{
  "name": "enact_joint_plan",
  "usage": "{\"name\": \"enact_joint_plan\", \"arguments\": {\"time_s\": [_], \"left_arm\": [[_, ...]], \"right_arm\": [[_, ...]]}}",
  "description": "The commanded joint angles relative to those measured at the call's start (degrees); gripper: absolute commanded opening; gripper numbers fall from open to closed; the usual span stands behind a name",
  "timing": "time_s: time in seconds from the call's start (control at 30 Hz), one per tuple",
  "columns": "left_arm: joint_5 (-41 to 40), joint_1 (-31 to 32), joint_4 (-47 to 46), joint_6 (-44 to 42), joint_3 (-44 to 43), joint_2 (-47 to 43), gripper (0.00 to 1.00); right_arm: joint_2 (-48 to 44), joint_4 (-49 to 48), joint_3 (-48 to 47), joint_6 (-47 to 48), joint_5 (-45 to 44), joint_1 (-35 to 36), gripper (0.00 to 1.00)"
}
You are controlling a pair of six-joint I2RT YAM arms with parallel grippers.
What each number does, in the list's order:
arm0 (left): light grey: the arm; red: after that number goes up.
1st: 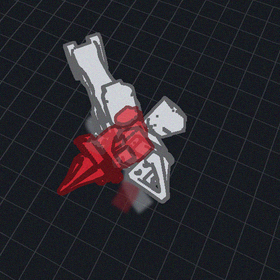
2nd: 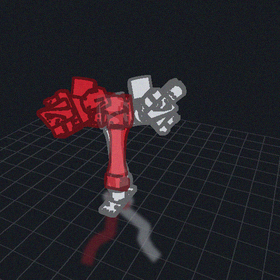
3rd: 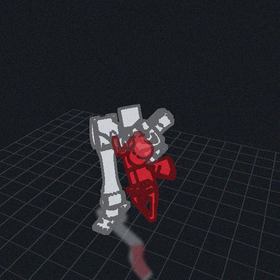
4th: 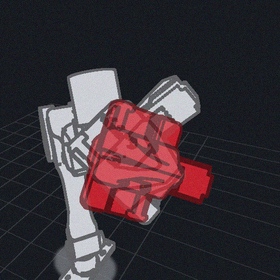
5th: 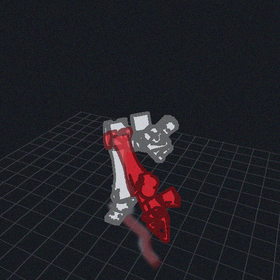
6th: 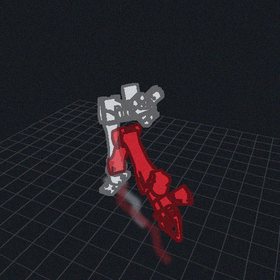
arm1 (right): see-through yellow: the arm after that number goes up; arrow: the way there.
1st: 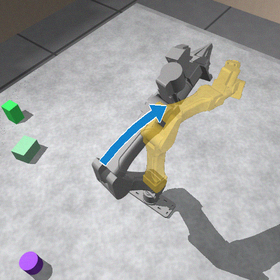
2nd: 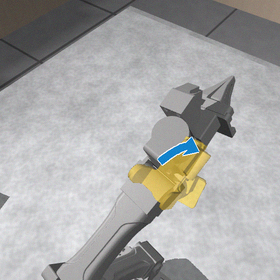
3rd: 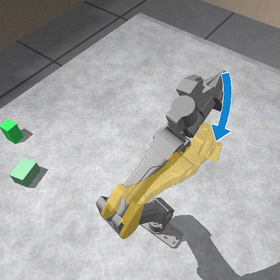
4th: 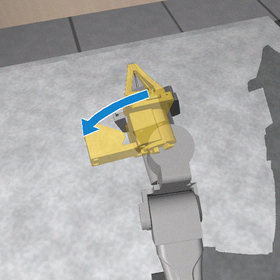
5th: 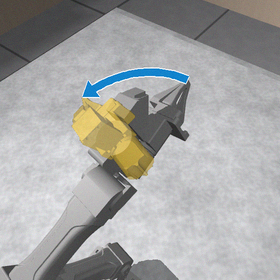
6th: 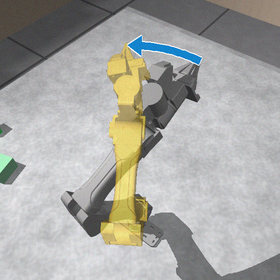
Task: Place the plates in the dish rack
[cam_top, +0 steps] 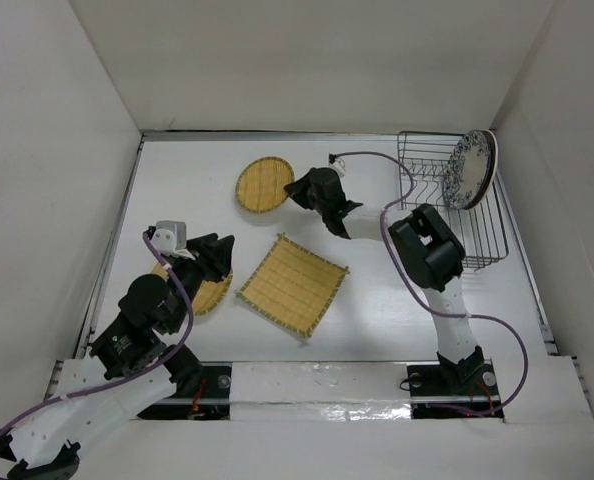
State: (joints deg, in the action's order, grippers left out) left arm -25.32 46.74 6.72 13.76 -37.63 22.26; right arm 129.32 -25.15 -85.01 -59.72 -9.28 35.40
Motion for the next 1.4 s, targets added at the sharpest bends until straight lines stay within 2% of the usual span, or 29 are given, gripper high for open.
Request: {"name": "enact_joint_plan", "arguments": {"time_s": [0.0,0.17,0.27,0.37,0.4,0.5,0.53,0.57,0.63,0.73,0.9,1.07,1.2,1.3,1.37], "left_arm": [[-0.34,-0.25,-2.06,-0.66,-0.25,-1.16,0.37],[0.45,-0.25,-1.80,-0.40,-0.17,-2.40,0.38],[0.97,-0.25,-2.15,-0.49,0.10,-2.93,0.38],[3.34,-0.25,-1.97,-0.31,-0.25,-3.19,0.38],[3.61,-0.25,-2.24,-0.31,-0.34,-3.62,0.38],[4.40,-0.25,-2.50,-0.31,0.01,-4.76,0.38],[4.93,-0.25,-2.33,-0.31,-0.08,-5.03,0.38],[5.45,-0.25,-2.50,-0.31,-0.08,-5.38,0.38],[5.55,-0.25,-2.85,-0.31,0.10,-6.17,0.39],[6.59,-0.25,-2.77,-0.22,0.01,-6.18,0.39],[6.60,-0.25,-2.68,0.04,0.10,-6.18,0.39],[7.92,-0.25,-2.95,0.04,0.01,-4.69,0.39],[8.88,-0.25,-2.77,0.13,-0.25,-4.42,0.40],[8.45,-0.25,-2.94,0.13,0.10,-4.86,0.40],[8.88,-0.25,-3.03,0.13,0.01,-4.86,0.40]], "right_arm": [[-13.09,-7.71,2.37,8.47,-5.56,2.13,0.00],[-26.90,-10.10,12.22,18.39,-9.26,-1.11,0.00],[-38.67,-7.73,19.43,27.70,-15.67,-3.66,0.00],[-48.87,-0.11,23.30,37.81,-25.24,-6.21,0.00],[-50.98,1.14,24.10,40.19,-29.53,-6.91,0.00],[-57.76,5.44,25.33,50.46,-34.47,-9.72,0.00],[-58.73,7.02,24.38,57.54,-37.36,-10.26,0.00],[-59.70,8.43,23.06,60.66,-41.13,-11.57,0.00],[-60.15,12.12,19.02,65.85,-42.93,-14.11,0.00],[-57.34,22.57,11.05,63.78,-37.14,-20.62,0.00],[-52.25,29.52,5.83,64.73,-35.56,-26.34,0.00],[-42.68,35.51,-4.34,70.70,-34.58,-28.89,0.00],[-38.18,42.18,-9.28,71.41,-30.63,-30.56,0.00],[-36.95,42.89,-9.55,72.38,-26.24,-31.97,0.00],[-35.89,43.51,-10.17,72.21,-26.32,-32.58,0.00]]}}
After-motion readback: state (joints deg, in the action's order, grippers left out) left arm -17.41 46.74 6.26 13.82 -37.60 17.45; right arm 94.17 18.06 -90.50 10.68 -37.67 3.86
